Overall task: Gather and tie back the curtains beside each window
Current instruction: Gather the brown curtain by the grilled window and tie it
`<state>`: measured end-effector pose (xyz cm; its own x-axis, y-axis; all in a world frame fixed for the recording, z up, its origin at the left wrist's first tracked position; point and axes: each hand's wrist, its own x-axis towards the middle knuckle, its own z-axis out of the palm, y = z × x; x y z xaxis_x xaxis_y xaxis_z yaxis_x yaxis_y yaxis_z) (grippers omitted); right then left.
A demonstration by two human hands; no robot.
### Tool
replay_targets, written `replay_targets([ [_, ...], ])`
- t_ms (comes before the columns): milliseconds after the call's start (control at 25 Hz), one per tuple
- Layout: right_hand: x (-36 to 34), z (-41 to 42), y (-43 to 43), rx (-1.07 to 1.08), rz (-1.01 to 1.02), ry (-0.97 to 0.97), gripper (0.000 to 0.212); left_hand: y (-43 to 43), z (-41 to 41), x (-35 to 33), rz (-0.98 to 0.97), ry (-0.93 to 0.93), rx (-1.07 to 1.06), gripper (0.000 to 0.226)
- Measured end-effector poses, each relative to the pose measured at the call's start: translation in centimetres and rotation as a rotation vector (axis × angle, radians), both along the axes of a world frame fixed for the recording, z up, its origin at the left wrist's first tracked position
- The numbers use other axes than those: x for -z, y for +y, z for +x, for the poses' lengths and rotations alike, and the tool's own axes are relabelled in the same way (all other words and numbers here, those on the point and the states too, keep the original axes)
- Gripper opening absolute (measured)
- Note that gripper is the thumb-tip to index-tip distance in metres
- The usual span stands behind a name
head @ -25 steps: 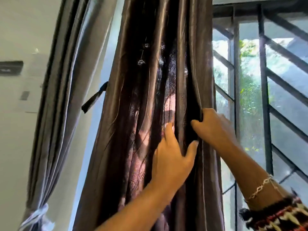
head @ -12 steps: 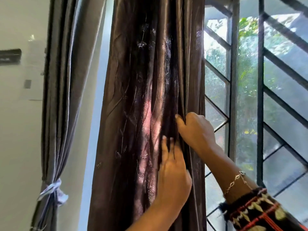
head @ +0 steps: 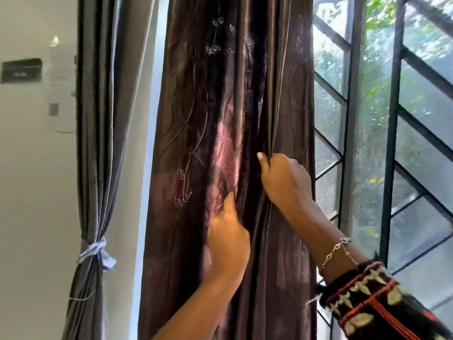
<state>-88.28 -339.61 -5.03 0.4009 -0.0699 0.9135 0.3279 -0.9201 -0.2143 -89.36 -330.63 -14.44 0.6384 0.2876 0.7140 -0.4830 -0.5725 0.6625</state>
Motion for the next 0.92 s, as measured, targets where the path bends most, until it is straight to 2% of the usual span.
replay_targets([
  [120, 0.2, -0.1, 0.4, -0.019, -0.023, 0.027, 0.049, -0.6, -0.9, 0.6, 0.11, -0.018, -0.002, 0.055],
  [320, 0.8, -0.3, 1.6, -0.019, -0.113, 0.045, 0.069, -1.3, -1.8, 0.8, 0.245, -0.03, -0.012, 0.062],
  [480, 1.0, 0.4, 2.1, -0.006, -0.061, 0.047, 0.048, -0.5, -1.9, 0.6, 0.273, -0.015, 0.027, 0.058],
  [560, 1.3, 0.6, 2.3, -0.003, -0.028, 0.046, 0.048, 0.6, -2.4, 0.6, 0.236, -0.115, 0.02, 0.052],
  [600, 1.5, 0.6, 2.4, 0.002, -0.024, 0.037, 0.049, 1.3, -2.4, 0.8, 0.212, -0.224, -0.019, 0.051],
  [680, 1.8, 0.7, 2.5, 0.01, -0.022, 0.017, 0.05, 3.4, -2.0, 0.9, 0.182, -0.454, -0.224, 0.055],
  [720, 1.8, 0.7, 2.5, 0.014, -0.022, 0.013, 0.05, 4.6, -1.6, 0.8, 0.137, -0.508, -0.33, 0.058],
  [800, 1.9, 0.7, 2.5, 0.022, -0.024, 0.024, 0.05, 7.1, -0.9, 0.6, -0.04, -0.424, -0.405, 0.065],
  [880, 2.1, 0.7, 2.5, 0.017, -0.027, 0.035, 0.049, 8.4, -0.7, 0.6, -0.255, -0.216, -0.297, 0.067],
  [920, 2.1, 0.6, 2.7, 0.004, -0.028, 0.037, 0.047, 8.6, -0.7, 0.9, -0.295, -0.147, -0.245, 0.064],
])
